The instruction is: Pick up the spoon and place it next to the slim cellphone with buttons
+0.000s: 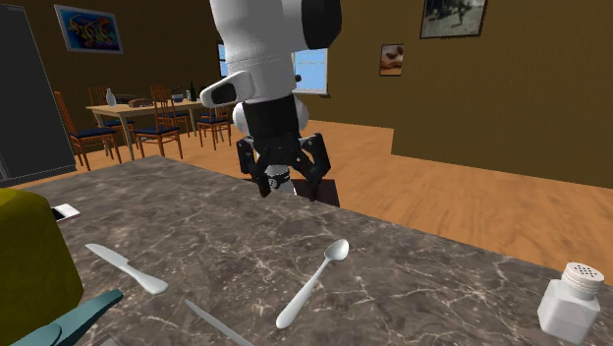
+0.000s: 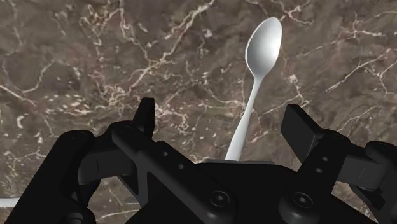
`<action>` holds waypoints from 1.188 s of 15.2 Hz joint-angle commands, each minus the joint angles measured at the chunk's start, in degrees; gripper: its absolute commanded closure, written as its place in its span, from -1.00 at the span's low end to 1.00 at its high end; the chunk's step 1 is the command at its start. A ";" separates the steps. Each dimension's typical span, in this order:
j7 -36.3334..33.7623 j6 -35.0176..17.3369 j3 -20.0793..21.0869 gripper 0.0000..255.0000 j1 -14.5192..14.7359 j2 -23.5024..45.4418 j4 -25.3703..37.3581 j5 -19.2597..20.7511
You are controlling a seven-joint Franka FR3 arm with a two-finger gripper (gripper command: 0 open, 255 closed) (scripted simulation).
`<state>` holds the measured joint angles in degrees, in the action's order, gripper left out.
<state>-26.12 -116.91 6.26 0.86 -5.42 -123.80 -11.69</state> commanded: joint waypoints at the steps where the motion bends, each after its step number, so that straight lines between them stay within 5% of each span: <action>1: -1.95 -1.93 0.49 -1.00 0.30 4.02 2.13 -0.38; 7: -7.00 -5.91 1.08 -1.00 1.27 16.69 10.84 -0.80; 18: -6.84 -11.14 1.45 -1.00 1.93 19.51 8.52 -1.10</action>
<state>-32.97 -127.97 7.71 2.79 14.06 -115.24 -12.78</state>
